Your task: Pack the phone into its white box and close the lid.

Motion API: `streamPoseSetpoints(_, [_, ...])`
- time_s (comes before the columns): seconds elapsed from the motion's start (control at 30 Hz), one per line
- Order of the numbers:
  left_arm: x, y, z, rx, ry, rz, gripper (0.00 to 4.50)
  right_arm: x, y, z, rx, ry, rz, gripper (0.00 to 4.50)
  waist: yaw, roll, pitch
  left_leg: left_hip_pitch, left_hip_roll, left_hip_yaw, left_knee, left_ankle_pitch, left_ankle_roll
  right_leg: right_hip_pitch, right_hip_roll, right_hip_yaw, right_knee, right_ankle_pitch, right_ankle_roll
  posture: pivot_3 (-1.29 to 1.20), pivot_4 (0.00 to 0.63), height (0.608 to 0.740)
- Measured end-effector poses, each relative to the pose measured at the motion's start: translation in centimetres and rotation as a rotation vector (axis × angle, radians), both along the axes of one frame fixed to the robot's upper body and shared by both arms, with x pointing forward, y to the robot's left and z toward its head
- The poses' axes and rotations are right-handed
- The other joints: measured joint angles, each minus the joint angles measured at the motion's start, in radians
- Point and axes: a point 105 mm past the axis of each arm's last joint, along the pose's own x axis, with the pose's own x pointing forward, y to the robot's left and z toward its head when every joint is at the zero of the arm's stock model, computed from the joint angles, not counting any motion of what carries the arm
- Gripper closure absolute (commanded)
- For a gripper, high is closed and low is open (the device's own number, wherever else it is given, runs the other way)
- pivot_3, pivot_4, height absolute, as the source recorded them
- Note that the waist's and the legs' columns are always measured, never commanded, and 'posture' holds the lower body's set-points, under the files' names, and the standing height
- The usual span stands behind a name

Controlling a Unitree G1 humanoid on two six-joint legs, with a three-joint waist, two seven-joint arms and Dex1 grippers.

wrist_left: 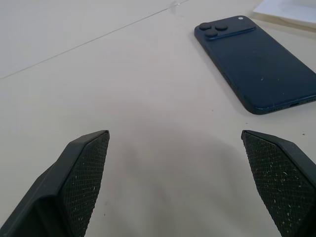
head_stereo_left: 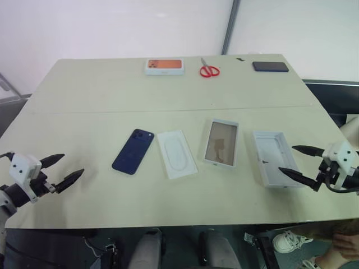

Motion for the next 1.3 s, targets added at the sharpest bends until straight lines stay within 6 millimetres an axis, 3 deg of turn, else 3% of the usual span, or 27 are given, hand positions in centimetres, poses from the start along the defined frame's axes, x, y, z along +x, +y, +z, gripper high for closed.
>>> streamPoseSetpoints(0.8, [1.4, -0.3, 0.8, -0.029, -0.001, 0.022, 0.00, 0.6, 0.7, 0.2, -0.002, -0.009, 0.023, 0.01, -0.002, 0.000, 0.000, 0.000, 0.000, 0.000, 0.000, 0.000, 0.000, 0.000, 0.001, 0.000, 0.000, 0.000, 0.001, 0.00, 0.150, 0.740])
streamPoseSetpoints(1.13, [1.4, -2.3, 0.9, -0.092, 0.021, -0.014, 0.00, 1.0, 1.3, 0.5, -0.005, -0.017, 0.044, 0.01, 0.000, 0.000, 0.000, 0.000, 0.000, 0.000, 0.000, 0.000, 0.000, 0.000, 0.001, 0.000, 0.000, 0.000, 0.001, 0.00, 0.150, 0.740])
streamPoseSetpoints(1.3, [2.8, -4.6, 1.4, -0.138, 0.076, -0.046, 0.00, 2.1, 3.7, 2.0, -0.028, -0.068, 0.130, 0.01, -0.001, 0.000, 0.000, 0.000, 0.000, 0.000, 0.001, 0.000, 0.000, 0.000, 0.002, 0.000, 0.001, 0.002, 0.004, 0.00, 0.150, 0.740])
